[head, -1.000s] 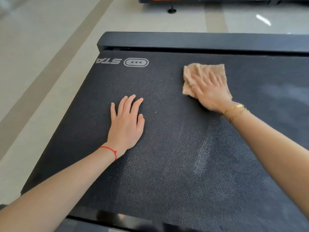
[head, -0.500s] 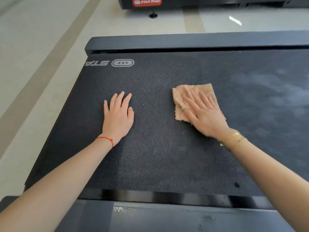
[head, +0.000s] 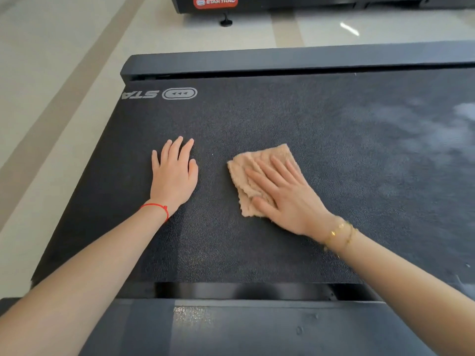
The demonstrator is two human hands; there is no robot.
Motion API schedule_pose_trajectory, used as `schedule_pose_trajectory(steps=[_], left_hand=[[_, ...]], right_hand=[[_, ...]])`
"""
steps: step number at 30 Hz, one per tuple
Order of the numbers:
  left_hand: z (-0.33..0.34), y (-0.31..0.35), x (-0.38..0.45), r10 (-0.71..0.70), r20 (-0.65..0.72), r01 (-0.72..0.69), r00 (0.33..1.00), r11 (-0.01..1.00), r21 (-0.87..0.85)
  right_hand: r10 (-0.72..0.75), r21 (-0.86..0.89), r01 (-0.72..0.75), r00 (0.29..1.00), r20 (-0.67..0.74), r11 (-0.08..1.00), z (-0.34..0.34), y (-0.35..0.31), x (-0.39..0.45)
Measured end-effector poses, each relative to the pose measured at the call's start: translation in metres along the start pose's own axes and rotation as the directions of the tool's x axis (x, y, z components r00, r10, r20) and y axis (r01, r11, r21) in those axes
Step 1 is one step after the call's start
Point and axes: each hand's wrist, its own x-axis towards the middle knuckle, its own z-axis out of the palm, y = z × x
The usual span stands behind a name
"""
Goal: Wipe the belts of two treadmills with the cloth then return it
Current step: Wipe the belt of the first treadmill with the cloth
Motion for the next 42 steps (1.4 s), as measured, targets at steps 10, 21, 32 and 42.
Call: schedule_pose_trajectory(steps=[10,21,32,42], left_hand=[[0.000,0.000,-0.002,0.003,-0.022,-0.003,1.000,1.000,-0.004],[0.001,0.000,-0.001,0.003,-0.019,-0.003,1.000,1.000,-0.011],[0.002,0.001,-0.003,0.008,-0.053,-0.009,0.999,1.000,-0.019],[0.000,0.002,-0.002,-0.002,-0.036,0.000,0.999,0.999,-0.041]], right_hand=[[-0.033,0.059,0.031,0.999,0.021,0.998,0.007,-0.021,-0.004],[0.109,0.028,-0.109,0.994,0.014,0.994,-0.001,0.024,-0.028],[-0.161,0.043,0.159,0.986,0.042,0.986,0.014,-0.073,-0.040],[0.296,0.031,-0.296,0.955,-0.008,0.955,-0.002,0.029,-0.036]])
